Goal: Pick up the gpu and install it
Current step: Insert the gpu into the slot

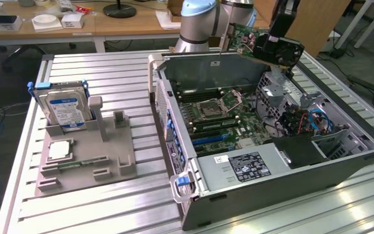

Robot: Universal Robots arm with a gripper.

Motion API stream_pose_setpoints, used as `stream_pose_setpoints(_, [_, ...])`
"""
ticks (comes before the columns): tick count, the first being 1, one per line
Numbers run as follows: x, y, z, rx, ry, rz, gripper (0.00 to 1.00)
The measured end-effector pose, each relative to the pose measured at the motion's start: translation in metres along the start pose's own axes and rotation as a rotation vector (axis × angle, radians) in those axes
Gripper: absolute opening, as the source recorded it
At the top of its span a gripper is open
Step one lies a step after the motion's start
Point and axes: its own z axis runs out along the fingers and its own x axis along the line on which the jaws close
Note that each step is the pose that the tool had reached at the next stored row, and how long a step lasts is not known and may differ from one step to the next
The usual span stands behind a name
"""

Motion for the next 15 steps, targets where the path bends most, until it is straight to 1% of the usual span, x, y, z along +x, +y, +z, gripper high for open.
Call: stream_pose_setpoints(15, [0.0,0.0,0.0,-0.0005,-0.0019,-0.172,0.27])
